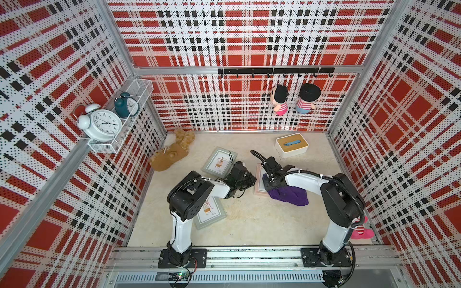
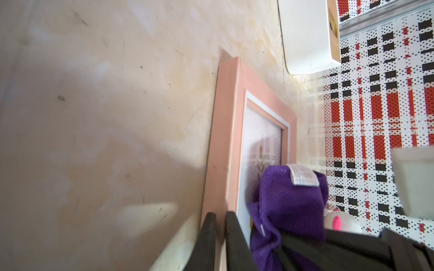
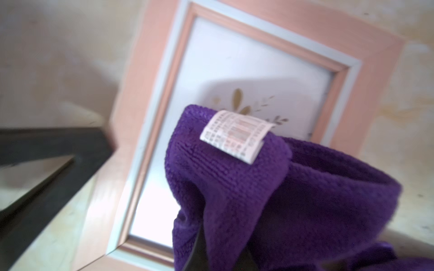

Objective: Wipe the picture frame with a cloth
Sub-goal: Wipe the dirt from the picture frame.

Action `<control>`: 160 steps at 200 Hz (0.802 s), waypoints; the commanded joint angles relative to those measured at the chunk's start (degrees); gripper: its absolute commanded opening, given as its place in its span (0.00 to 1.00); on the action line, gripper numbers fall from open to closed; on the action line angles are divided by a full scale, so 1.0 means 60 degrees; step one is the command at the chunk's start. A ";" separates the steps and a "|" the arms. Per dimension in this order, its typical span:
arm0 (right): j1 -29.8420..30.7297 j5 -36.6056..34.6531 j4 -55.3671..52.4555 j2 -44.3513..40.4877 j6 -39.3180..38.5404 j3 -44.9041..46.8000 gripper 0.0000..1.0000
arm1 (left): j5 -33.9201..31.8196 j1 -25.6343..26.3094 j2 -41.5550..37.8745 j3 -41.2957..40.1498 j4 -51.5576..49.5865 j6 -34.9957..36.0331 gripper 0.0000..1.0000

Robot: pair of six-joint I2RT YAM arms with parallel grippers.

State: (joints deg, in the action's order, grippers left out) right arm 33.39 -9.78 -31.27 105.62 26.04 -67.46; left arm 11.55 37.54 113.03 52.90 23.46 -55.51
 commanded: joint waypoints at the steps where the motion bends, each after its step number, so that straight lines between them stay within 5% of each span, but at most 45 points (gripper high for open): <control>1: -0.0027 -0.0224 -0.0712 0.1075 -0.0103 -0.0836 0.00 | -0.0163 0.0110 0.0591 -0.0486 -0.1641 -0.0107 0.12; 28: 0.0930 0.0963 -0.0347 0.1454 0.0028 -0.1277 0.00 | -0.0158 0.0276 0.0571 -0.0483 -0.1596 -0.0233 0.12; 58: 0.1116 0.1706 -0.0055 0.0819 0.0290 -0.0148 0.00 | -0.0182 0.0284 0.0499 -0.0471 -0.1558 -0.0271 0.12; 98: 0.0121 0.0199 -0.0692 0.0058 -0.0062 0.0844 0.00 | -0.0254 0.0262 0.0438 -0.0505 -0.1595 -0.0293 0.11; 160: -0.1142 -0.2346 -0.0912 -0.0073 0.0598 -0.0911 0.00 | -0.0156 0.0240 0.0200 -0.0532 -0.1582 -0.0148 0.12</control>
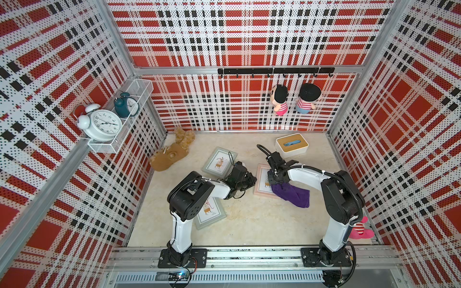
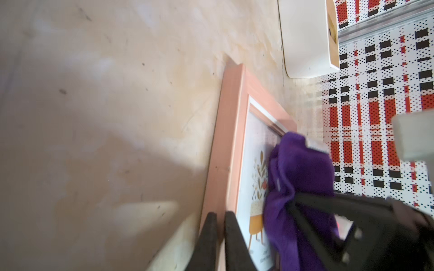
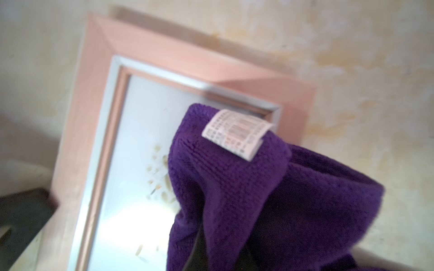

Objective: Wipe the picture frame with a cloth
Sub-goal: Wipe the dirt from the picture frame.

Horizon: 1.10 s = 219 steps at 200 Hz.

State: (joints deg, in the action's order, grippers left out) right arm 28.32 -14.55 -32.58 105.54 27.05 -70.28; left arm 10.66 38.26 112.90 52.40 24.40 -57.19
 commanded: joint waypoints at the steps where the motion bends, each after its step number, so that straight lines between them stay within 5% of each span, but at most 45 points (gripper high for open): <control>1: -0.0311 -0.1578 -0.0693 -0.0072 0.0444 -0.0443 0.00 | 0.0002 0.0124 0.0217 -0.0445 -0.1738 0.0137 0.12; 46: -0.1150 -0.2135 -0.0138 -0.0302 0.1387 0.0633 0.00 | 0.0622 0.0177 0.0155 -0.0238 -0.0626 0.0160 0.14; 137: -0.1004 0.3348 0.2652 0.0346 -0.0608 0.0214 0.00 | 0.0294 0.0056 -0.0482 -0.0480 -0.0361 0.0134 0.29; 161: -0.1013 0.2891 0.2283 0.0646 -0.0828 -0.0268 0.00 | 0.0182 -0.0027 -0.0492 -0.0713 -0.0369 -0.0027 0.30; 194: -0.1013 0.0133 0.0739 0.0137 -0.0814 -0.0617 0.00 | 0.0260 -0.0050 -0.0371 -0.0780 -0.0477 -0.0172 0.28; 219: -0.0859 0.0971 0.0303 -0.0902 -0.1161 -0.0042 0.00 | 0.0110 -0.0034 -0.0225 -0.0712 -0.1062 -0.0156 0.24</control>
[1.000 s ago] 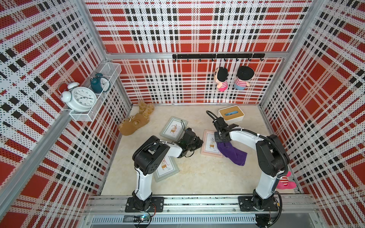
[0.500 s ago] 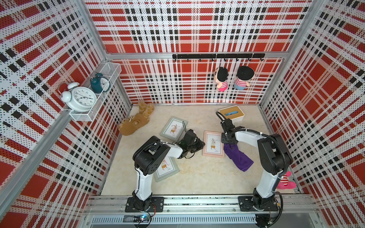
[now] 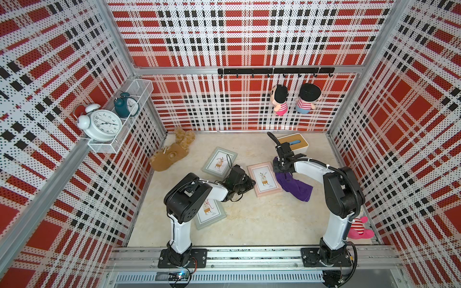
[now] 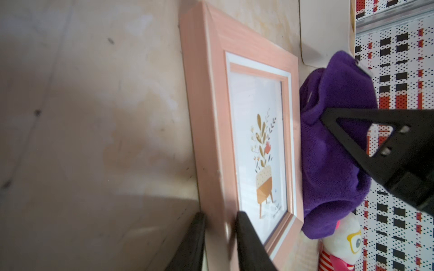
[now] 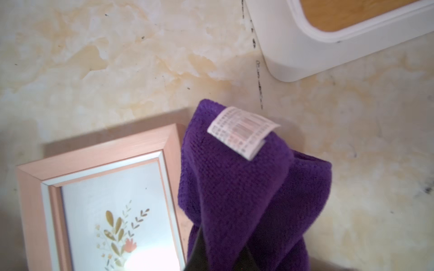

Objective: Wipe the picture frame with a cloth
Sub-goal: Wipe the dirt from the picture frame.

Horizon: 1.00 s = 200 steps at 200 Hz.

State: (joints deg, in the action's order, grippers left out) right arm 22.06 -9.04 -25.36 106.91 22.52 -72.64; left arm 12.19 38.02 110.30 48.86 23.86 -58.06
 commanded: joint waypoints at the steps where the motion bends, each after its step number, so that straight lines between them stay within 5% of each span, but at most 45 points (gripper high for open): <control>1: 0.0201 0.0135 -0.0914 -0.1177 -0.0411 0.0384 0.00 | -0.0165 0.0006 0.0214 -0.0119 -0.1016 -0.0015 0.24; 38: 0.1181 0.1153 -0.1681 -0.1443 -0.0411 0.1175 0.00 | -0.0537 0.0035 0.0209 -0.0134 -0.1585 -0.0051 0.21; 79: 0.1465 0.0653 -0.1932 -0.0327 -0.0348 0.1022 0.00 | -0.0694 0.0080 0.0257 -0.0105 -0.1778 -0.0119 0.19; 159: 0.1015 -0.0856 -0.2124 0.2476 -0.1088 -0.2550 0.00 | -0.0740 0.0036 0.0295 0.0044 -0.2066 0.0256 0.16; 200: 0.1346 0.0085 -0.1874 0.1101 -0.1119 -0.0168 0.00 | -0.0909 0.0039 0.0374 0.0209 -0.2268 0.0103 0.16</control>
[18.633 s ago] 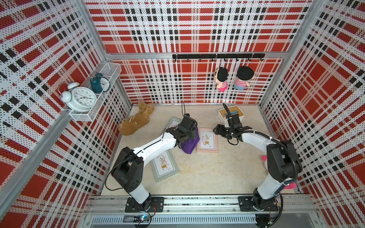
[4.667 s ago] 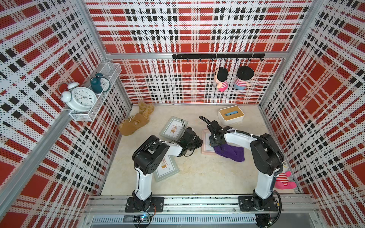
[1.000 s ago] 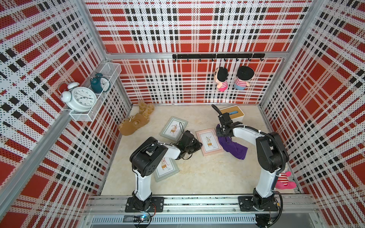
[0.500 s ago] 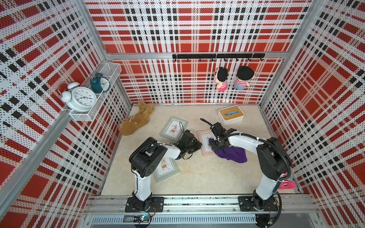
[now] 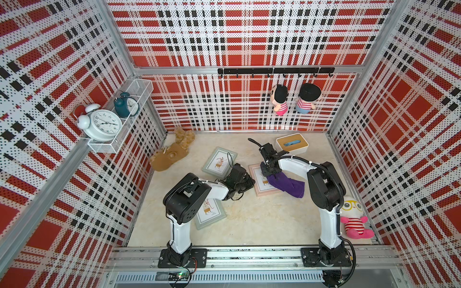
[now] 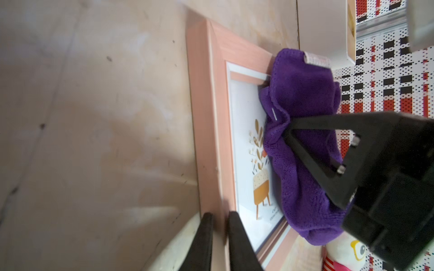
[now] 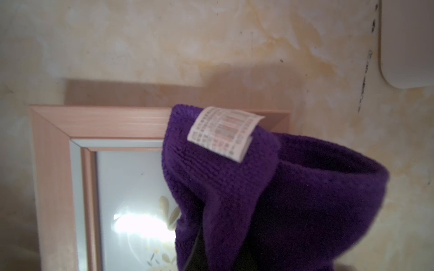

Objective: Wipe the picture frame with a cloth
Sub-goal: Wipe the dirt from the picture frame.

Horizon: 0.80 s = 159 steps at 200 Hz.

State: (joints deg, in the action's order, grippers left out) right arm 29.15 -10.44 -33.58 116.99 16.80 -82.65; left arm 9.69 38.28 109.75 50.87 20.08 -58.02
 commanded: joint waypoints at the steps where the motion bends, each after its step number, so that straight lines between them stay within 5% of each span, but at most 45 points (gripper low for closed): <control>1: 0.0173 0.0318 -0.0515 -0.0619 -0.0149 0.1573 0.00 | -0.0498 0.0001 0.0461 -0.0120 -0.1642 0.0086 0.16; 43: 0.0284 -0.0092 -0.0759 -0.1320 0.0054 0.2713 0.00 | -0.0701 0.0036 0.0502 -0.0092 -0.1712 -0.0109 0.15; 104: 0.0122 -0.0901 -0.0805 0.0651 0.0006 -0.0649 0.00 | -0.0722 0.0021 0.0399 -0.0048 -0.1799 0.0002 0.15; 159: 0.0149 -0.1800 -0.0705 -0.2084 0.0491 0.1270 0.00 | -0.0526 0.0041 0.0471 0.0140 -0.1808 0.0159 0.16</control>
State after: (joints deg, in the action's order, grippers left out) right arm 30.30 -16.64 -35.44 112.62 17.91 -78.76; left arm 7.99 38.68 109.89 52.23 18.28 -58.46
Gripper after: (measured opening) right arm 0.079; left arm 0.154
